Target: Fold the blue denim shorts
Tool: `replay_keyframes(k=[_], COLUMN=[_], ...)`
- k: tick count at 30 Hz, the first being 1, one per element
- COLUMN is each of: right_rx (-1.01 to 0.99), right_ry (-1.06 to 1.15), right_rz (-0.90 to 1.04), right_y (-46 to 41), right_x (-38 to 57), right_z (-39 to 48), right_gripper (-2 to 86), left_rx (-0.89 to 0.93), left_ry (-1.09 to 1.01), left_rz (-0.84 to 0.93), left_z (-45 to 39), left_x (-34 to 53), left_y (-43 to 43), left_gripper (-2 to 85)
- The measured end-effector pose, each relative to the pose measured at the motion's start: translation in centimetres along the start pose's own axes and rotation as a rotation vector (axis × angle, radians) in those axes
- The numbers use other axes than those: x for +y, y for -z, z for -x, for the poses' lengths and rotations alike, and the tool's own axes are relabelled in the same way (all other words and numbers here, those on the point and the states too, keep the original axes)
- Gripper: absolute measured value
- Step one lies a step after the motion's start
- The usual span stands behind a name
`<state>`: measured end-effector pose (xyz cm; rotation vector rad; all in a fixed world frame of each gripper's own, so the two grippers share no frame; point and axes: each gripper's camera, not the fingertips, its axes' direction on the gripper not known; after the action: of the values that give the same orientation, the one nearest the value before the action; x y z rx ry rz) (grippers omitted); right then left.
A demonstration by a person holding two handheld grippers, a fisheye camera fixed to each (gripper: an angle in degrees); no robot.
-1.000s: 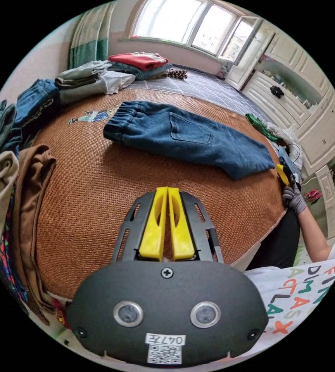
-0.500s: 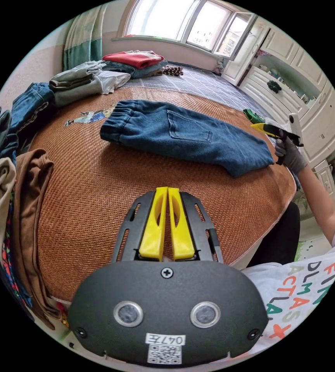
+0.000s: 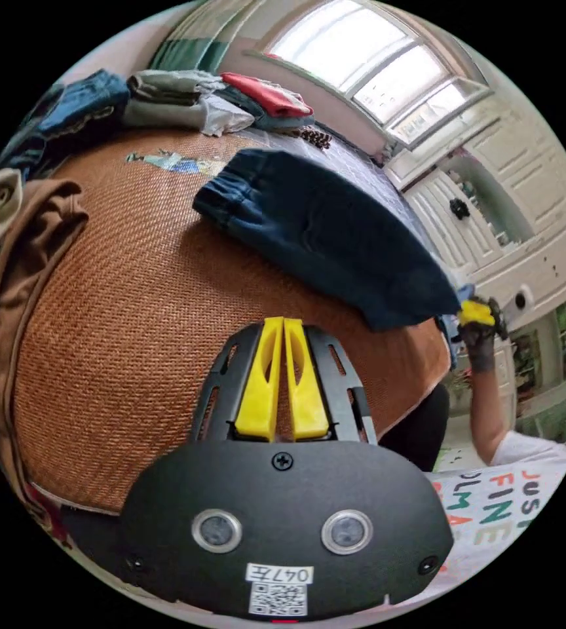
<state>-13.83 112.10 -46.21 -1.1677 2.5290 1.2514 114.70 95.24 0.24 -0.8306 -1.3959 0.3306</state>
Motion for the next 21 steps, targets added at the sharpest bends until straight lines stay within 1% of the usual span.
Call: replay_keyframes(k=[1, 2, 3, 4, 5, 7, 11, 13, 15, 17, 18, 20, 21], right_rx=[-0.030, -0.040, -0.046, -0.048, -0.058, -0.108, -0.179, -0.184, -0.135, -0.085, -0.055, 0.040, 0.152], right_ry=[0.033, 0.039, 0.029, 0.006, -0.010, -0.094, -0.151, -0.165, -0.171, -0.150, -0.138, -0.138, -0.163], right_rz=[0.067, 0.097, 0.145, 0.168, 0.161, 0.145, 0.142, 0.196, 0.264, 0.308, 0.317, 0.339, 0.359], right_y=[-0.5, -0.8, -1.4, -1.8, -1.8, -2.0, -1.6, -1.6, -2.0, -2.0, -1.5, -0.4, 0.5], right_x=[0.1, 0.3, 0.7, 1.2, 1.4, 2.3, 2.9, 3.0, 3.0, 2.6, 2.3, 1.8, 1.6], right_z=[2.0, 2.8, 3.7, 4.0, 3.9, 2.9, 1.6, 0.8, 0.2, -0.3, -0.8, -2.1, -3.5], right_gripper=[-0.2, -0.2, -0.2, -0.2, -0.2, -0.2, -0.2, -0.4, -0.5, -0.7, -0.8, -0.9, -0.9], left_rx=[0.101, 0.223, 0.287, 0.403, 0.466, 0.474, 0.516, 0.485, 0.383, 0.178, 0.133, -0.003, -0.022], left_ry=[0.058, 0.073, 0.081, 0.113, 0.137, 0.158, 0.229, 0.242, 0.238, 0.187, 0.165, 0.061, 0.031], left_rz=[-0.008, -0.078, -0.127, -0.202, -0.197, -0.184, -0.177, -0.178, -0.175, -0.188, -0.203, -0.252, -0.255], left_z=[2.3, 4.0, 4.9, 6.8, 8.4, 10.0, 13.4, 14.5, 15.0, 13.4, 12.6, 8.4, 7.3], left_x=[0.1, 0.8, 1.3, 2.3, 2.8, 3.8, 7.2, 8.3, 8.8, 7.9, 7.5, 5.2, 4.5], left_y=[0.6, 1.8, 2.4, 3.2, 3.2, 2.9, 3.5, 4.9, 7.2, 10.9, 11.8, 14.6, 14.9], left_gripper=[-0.5, -0.1, 0.2, 2.2, 5.5, 8.8, 10.3, 10.1, 9.6, 8.5, 8.2, 7.3, 7.1])
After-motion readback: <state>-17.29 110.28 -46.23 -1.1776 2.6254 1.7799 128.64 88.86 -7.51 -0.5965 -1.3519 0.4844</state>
